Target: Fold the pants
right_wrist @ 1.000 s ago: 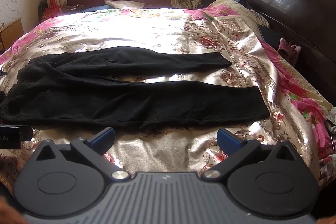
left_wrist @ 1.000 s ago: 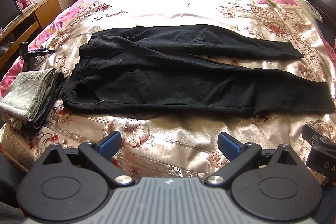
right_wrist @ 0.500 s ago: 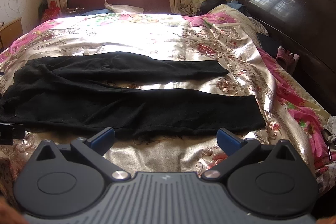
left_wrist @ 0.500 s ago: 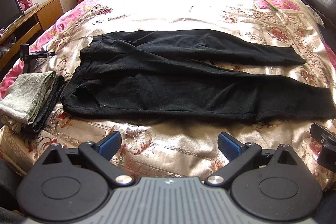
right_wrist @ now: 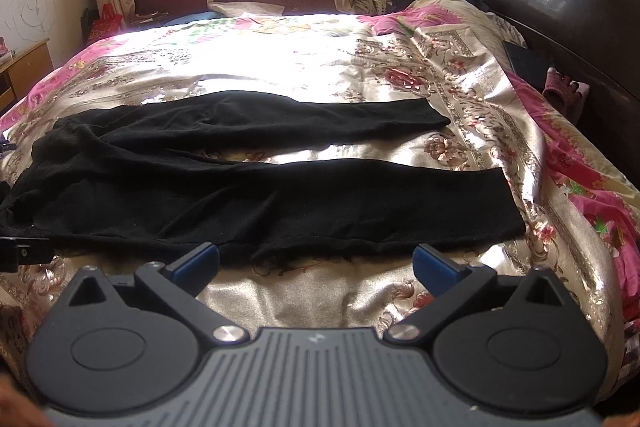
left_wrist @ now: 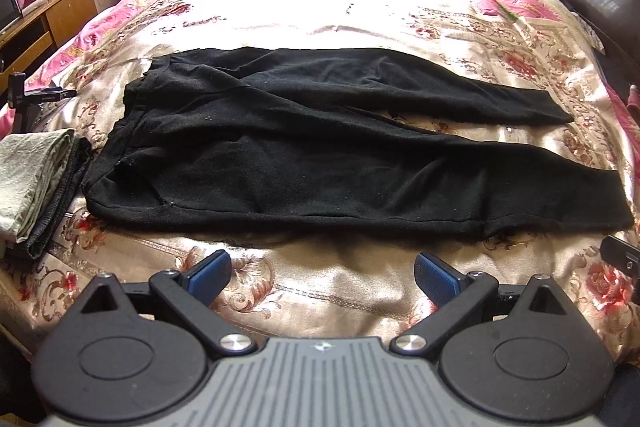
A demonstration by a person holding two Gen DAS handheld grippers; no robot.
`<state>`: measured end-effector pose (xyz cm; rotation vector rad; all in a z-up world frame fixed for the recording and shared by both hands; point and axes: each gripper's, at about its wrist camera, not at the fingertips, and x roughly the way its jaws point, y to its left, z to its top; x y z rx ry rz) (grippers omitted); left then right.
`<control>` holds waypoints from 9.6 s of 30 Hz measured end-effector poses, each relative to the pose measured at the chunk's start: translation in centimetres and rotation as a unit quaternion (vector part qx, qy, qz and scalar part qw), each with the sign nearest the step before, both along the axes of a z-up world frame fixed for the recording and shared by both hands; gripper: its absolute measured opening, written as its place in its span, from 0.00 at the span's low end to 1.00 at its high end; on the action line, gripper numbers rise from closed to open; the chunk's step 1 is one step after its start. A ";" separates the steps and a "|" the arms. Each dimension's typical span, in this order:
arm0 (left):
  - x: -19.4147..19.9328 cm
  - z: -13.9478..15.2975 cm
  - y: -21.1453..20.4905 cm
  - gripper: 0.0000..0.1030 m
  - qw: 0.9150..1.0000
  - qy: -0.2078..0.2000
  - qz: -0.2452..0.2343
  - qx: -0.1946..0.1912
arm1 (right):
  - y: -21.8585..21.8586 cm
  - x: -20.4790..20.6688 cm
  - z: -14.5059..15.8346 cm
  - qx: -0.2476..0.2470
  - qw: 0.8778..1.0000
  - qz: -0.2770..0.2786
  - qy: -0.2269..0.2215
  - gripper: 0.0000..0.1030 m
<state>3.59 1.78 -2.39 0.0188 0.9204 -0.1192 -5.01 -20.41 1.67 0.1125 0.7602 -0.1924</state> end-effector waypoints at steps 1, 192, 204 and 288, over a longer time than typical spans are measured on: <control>0.0 0.0 -0.1 1.00 1.000 -0.003 0.000 0.004 | -0.2 0.1 0.0 0.006 1.000 0.000 0.000 0.99; 23.0 -5.9 12.9 1.00 0.990 0.036 0.131 -0.040 | 3.7 38.6 -5.2 -0.011 0.944 0.328 0.048 0.92; 23.0 -7.3 11.5 1.00 0.989 0.045 0.114 -0.081 | 9.6 46.1 -8.1 -0.051 0.916 0.391 0.071 0.92; 27.0 -5.2 3.3 0.24 0.991 0.037 0.123 -0.030 | -4.2 32.3 -12.8 -0.028 0.990 0.043 0.128 0.45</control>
